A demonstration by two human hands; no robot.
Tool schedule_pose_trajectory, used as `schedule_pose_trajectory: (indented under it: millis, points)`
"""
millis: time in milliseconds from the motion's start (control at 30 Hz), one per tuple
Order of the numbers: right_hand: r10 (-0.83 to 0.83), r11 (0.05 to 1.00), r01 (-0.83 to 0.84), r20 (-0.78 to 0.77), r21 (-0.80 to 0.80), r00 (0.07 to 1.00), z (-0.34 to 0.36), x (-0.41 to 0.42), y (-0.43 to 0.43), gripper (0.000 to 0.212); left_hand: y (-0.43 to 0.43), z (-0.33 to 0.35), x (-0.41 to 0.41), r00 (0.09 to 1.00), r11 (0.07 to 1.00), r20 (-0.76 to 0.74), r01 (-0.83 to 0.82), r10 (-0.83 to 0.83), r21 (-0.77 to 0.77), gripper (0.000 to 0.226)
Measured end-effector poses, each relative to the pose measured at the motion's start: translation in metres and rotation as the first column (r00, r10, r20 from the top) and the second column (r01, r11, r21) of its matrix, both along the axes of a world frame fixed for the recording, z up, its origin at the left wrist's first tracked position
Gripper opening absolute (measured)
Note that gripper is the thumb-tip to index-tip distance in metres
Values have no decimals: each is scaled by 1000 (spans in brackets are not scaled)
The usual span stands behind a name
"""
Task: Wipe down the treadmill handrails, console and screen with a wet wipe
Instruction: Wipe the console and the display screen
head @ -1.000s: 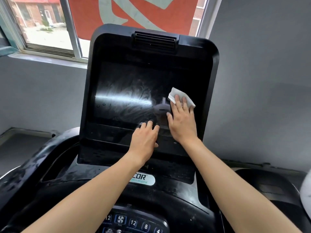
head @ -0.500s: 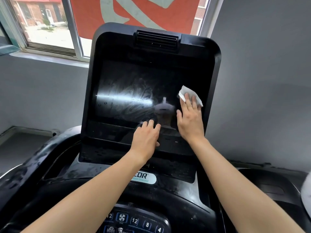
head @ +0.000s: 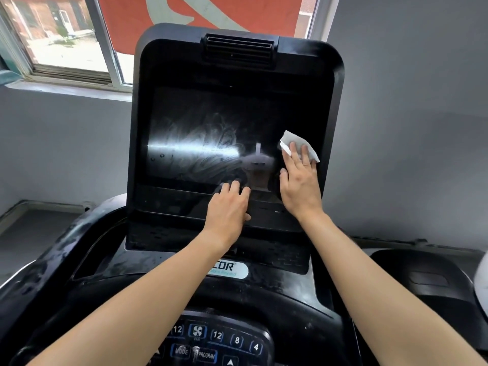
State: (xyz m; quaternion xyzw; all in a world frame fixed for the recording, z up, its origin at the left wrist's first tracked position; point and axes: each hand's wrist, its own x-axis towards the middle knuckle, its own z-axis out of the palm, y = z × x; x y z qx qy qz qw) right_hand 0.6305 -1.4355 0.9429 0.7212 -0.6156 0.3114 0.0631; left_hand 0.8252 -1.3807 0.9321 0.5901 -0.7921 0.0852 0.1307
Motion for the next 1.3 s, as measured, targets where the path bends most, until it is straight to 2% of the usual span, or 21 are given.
schedule_pose_trajectory:
  millis: [200, 300, 533, 733, 867, 1000, 1100, 1233, 1300]
  points:
    - [61, 998, -61, -76, -7, 995, -67, 3, 57, 64, 3, -10, 1, 1000, 1000, 2, 0, 0, -8, 55]
    - [79, 997, -81, -102, -14, 992, -67, -1, 58, 66, 5, -13, 2, 1000, 1000, -2, 5, -5, -12, 51]
    - [35, 999, -36, 52, 8, 998, -37, 5, 34, 63, 10, -20, 6, 1000, 999, -17, 18, -19, -32, 38]
    - [73, 997, -72, -45, 10, 996, -88, 12, 79, 66, 16, -29, 6, 998, 1000, -67, 22, -22, -6, 44]
    - [91, 996, -90, -95, 9, 991, -76, 5, 73, 66, 18, -30, 8, 997, 999, -71, 42, -41, 11, 50]
    - [30, 999, -30, -12, 42, 999, -50, 0, 54, 68, 21, -31, 10, 996, 999, -78, 47, -45, 23, 53]
    - [7, 998, -8, 19, 63, 1000, -61, 6, 66, 67, 24, -36, 8, 995, 998, -95, 44, -39, 48, 59]
    - [7, 998, -1, -121, 57, 993, -95, 2, 99, 64, 29, -40, 6, 994, 997, -104, 41, -34, 66, 64]
    - [-43, 997, 52, -161, 50, 986, -98, 1, 104, 62, 31, -44, 7, 994, 997, -103, 47, -40, 65, 64]
